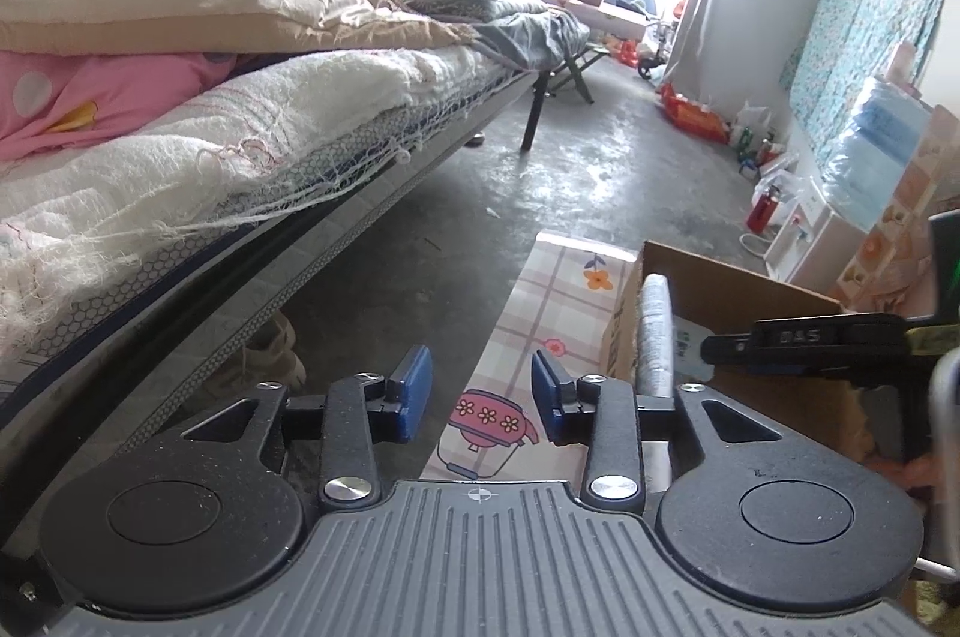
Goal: Organize soft objects
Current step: 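Lower the yogurt cup into the cardboard box and open the right tool, then move both tools back over the pile of items beside the doll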
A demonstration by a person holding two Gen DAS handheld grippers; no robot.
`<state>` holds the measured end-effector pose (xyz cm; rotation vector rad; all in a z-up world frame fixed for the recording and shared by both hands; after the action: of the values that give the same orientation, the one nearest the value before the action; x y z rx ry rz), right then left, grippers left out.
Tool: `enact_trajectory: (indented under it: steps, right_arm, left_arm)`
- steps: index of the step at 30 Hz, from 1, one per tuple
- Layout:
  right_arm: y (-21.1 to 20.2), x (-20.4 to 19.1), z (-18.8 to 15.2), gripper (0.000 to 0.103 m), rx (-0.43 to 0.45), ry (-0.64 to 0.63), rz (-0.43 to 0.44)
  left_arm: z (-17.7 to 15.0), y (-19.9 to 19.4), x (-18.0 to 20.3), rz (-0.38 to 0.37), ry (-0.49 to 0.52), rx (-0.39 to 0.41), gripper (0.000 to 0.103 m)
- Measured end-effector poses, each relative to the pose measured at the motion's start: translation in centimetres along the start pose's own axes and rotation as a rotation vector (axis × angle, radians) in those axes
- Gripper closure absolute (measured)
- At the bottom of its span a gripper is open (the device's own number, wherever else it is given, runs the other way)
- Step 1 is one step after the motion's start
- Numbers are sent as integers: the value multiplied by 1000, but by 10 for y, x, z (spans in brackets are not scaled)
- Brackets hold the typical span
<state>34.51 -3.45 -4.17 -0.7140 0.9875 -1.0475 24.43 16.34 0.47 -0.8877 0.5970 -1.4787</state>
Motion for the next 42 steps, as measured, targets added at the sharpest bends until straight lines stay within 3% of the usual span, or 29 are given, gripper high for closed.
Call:
enact_trajectory:
  steps: [5, 9, 10, 15, 19, 24, 30, 33, 38, 42]
  right_arm:
    - [-81, -9, -42, 39, 123, -84, 78]
    - [-137, -4, -96, 33, 209, -113, 127]
    - [-147, -2, -107, 30, 219, -104, 139]
    - [-186, 32, -184, 23, 300, -21, 129]
    - [-208, 69, -243, 5, 361, 59, 38]
    - [-229, 113, -297, 5, 432, 141, -119]
    - [-243, 162, -328, 5, 486, 261, -180]
    - [-243, 187, -338, 5, 501, 316, -213]
    - [-233, 228, -343, 9, 494, 390, -249]
    - [-217, 252, -339, 15, 467, 427, -241]
  left_arm:
    - [-14, -37, 11, -20, 56, 53, 30]
    - [-31, -67, 25, -26, 124, 98, 3]
    - [-36, -74, 29, -29, 140, 110, 1]
    - [-68, -96, 65, -81, 255, 124, 0]
    - [-96, -98, 107, -179, 344, 78, 0]
    - [-124, -97, 171, -358, 422, 33, 0]
    - [-153, -77, 249, -496, 484, -55, 0]
    - [-165, -64, 287, -507, 522, -60, 0]
    - [-179, -39, 342, -429, 666, 12, 0]
    - [-187, -8, 372, -392, 746, -31, 0]
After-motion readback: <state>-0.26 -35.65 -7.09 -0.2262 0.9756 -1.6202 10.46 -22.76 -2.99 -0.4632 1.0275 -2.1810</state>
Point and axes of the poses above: each gripper's, at about its wrist camera, not at the fingertips, and y roughly the way its jaws point, x to its right, z to its top, the point moved 8 cm from there along y, roughly the way its jaws point, and after that the axes turned 15 degrees about -x, right-handed, at the moved point
